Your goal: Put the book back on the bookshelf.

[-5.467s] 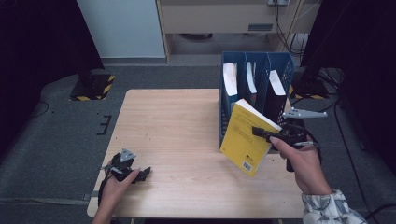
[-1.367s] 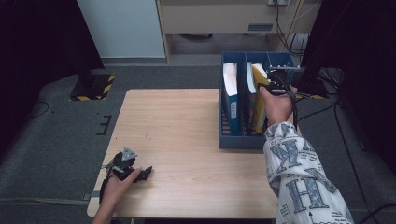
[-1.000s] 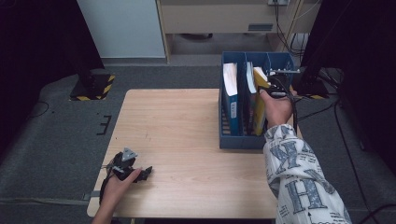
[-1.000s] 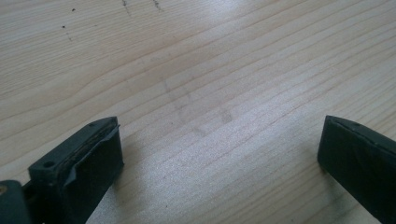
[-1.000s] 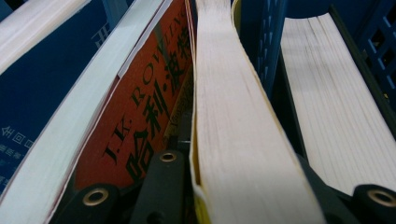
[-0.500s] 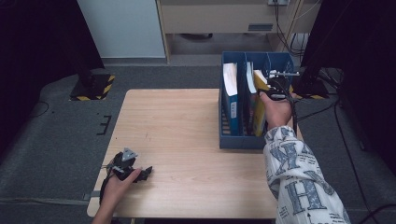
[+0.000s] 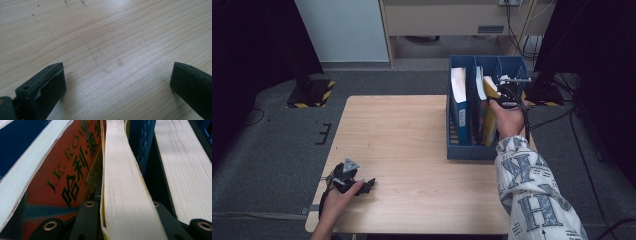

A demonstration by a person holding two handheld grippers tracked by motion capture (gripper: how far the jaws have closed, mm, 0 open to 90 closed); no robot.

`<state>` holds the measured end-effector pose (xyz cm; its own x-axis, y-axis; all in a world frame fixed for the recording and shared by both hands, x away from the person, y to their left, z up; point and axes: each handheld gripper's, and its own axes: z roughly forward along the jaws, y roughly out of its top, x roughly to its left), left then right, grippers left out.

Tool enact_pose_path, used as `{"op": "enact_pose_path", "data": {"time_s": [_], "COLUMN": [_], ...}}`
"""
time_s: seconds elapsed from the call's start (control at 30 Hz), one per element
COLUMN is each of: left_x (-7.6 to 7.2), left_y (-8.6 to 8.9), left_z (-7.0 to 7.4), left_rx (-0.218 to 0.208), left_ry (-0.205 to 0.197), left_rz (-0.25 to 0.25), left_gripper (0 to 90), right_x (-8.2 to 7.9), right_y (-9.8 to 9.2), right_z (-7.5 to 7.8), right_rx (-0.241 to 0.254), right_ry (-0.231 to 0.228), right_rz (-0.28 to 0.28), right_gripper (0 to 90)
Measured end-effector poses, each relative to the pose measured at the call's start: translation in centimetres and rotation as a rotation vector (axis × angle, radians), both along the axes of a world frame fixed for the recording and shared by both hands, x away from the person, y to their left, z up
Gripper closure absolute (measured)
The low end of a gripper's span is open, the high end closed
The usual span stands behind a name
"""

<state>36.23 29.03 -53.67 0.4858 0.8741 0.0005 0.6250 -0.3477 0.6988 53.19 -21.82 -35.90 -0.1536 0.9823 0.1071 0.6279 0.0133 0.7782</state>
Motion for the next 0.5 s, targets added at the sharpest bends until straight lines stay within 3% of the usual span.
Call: {"op": "enact_pose_path", "data": {"time_s": [0.5], "left_x": [0.01], "left_y": [-0.06], "left_z": [0.0], "left_rx": [0.0], "left_ry": [0.0], "left_rz": [-0.001], "left_gripper": [0.0], "right_x": [-0.28], "right_y": [0.01], "right_z": [1.0], "right_rx": [-0.031], "right_ry": [0.04], "right_rz": [0.048], "right_gripper": [71.6]}}
